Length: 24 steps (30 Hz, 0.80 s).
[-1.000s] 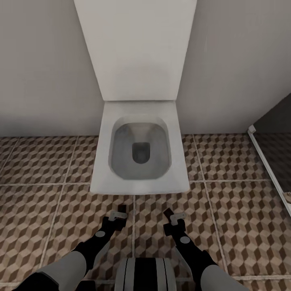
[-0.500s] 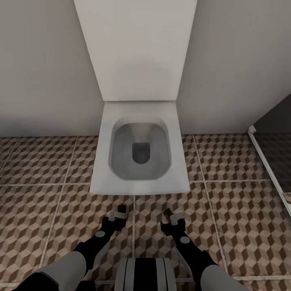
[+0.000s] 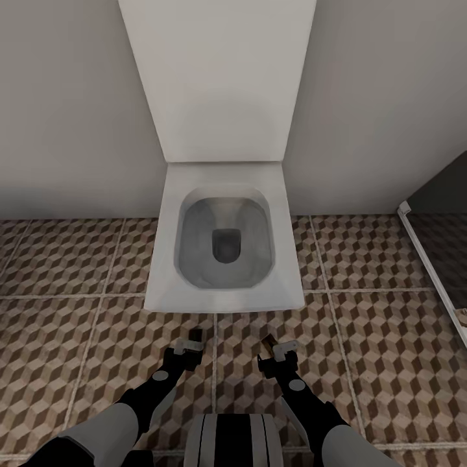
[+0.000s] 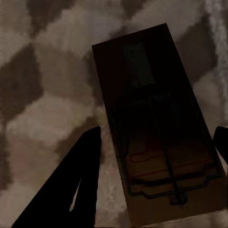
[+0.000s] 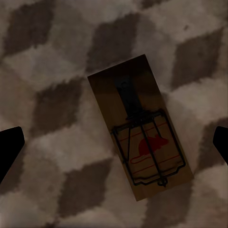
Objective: Take the four mousetraps from the cabinet in the bathroom and place them on the bathroom floor. Make sure all four end up on the same floor surface, and ensure that at least two of them are either under or directly next to the same bathroom sink.
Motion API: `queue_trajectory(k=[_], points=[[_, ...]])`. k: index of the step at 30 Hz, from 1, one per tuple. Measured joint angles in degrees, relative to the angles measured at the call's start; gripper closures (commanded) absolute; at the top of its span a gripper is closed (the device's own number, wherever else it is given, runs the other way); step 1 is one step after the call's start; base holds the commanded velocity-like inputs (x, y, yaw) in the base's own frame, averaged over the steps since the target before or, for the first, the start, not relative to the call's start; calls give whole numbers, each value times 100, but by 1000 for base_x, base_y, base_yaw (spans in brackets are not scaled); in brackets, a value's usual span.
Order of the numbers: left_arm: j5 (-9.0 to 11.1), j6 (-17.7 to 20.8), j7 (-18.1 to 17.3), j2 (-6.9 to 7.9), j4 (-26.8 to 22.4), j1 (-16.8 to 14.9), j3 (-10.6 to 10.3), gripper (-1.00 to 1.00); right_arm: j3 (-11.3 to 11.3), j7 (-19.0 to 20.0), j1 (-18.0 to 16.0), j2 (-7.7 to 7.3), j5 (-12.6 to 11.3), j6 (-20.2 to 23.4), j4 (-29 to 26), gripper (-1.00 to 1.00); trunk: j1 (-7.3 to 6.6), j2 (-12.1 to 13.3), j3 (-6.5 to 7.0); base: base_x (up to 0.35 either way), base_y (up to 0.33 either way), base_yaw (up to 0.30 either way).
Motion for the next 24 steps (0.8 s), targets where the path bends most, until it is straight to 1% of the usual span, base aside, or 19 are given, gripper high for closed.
queue_trajectory(k=[19,24], points=[[8,11,0,-4,0,0,0,-100,0,0,0,0,0,-3,0,-100,0,0,0,-2,0,0],[8,12,0,-4,0,0,0,-100,0,0,0,0,0,-7,0,-100,3,0,0,-186,0,0]])
